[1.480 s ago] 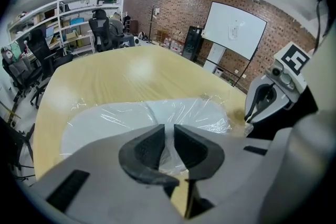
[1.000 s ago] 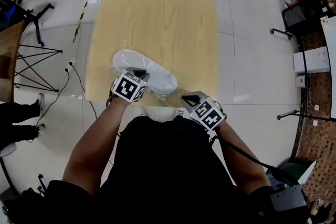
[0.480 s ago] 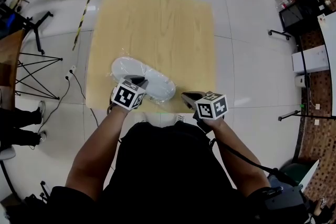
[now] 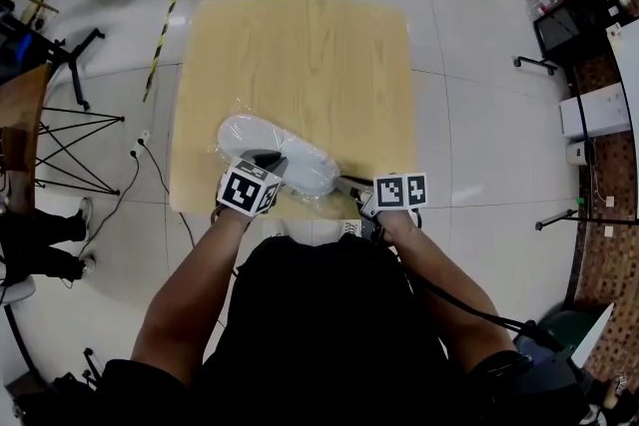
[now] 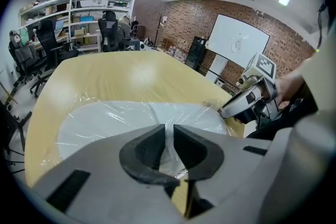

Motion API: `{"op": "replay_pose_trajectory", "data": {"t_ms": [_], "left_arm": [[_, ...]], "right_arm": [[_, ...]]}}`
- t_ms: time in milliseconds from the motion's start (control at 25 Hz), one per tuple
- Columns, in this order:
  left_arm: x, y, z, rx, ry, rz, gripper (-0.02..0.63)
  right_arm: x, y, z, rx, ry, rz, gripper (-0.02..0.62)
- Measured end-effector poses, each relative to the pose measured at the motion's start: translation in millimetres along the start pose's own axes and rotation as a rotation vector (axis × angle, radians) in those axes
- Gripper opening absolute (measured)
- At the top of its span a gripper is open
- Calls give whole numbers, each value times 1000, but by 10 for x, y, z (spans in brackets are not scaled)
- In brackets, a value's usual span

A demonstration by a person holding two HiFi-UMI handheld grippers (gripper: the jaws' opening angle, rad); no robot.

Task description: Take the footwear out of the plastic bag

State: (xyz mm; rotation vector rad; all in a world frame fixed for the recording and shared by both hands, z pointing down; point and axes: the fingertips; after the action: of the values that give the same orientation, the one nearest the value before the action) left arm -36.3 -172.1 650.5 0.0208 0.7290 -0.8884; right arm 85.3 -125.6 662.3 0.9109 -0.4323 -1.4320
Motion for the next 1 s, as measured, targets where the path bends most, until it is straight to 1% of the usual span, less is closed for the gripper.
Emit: {"op": "replay_pose_trajectory", "data": {"t_ms": [120,200,360,520,640,840,1000], "left_arm": [[-5,15,9,-9,7,-5,54],[6,35,21,-12,4,-2,54],[39,55,8,-20,-6,13,54],[100,103,-87,-40,1,35,54],[105,145,-78,-46,-4,48,54],[50,109,-64,-45,-17,62,54],[66,62,-87,-36,-28,84,52]], "right_arm": [[-20,-14,35,17,-8,53,63],[-21,-3,37,8,-19,62,66],[-4,-10,-2,-5,-44,27,51],[39,-20,-141,14,-33,30,40],[54,66,-298,9,-33,15,38],[140,78,-462,9,3,-34,35],[213,108,-563,2,23,-49,34]]}}
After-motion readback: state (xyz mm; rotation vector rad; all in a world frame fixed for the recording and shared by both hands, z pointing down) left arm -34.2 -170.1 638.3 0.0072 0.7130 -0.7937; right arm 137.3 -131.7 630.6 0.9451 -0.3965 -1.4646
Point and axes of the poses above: the fingertips, and each gripper's own axes: z forward along the fingers, y to its right, x out of its top, and after that the axes turned 1 degree about -x, right-handed
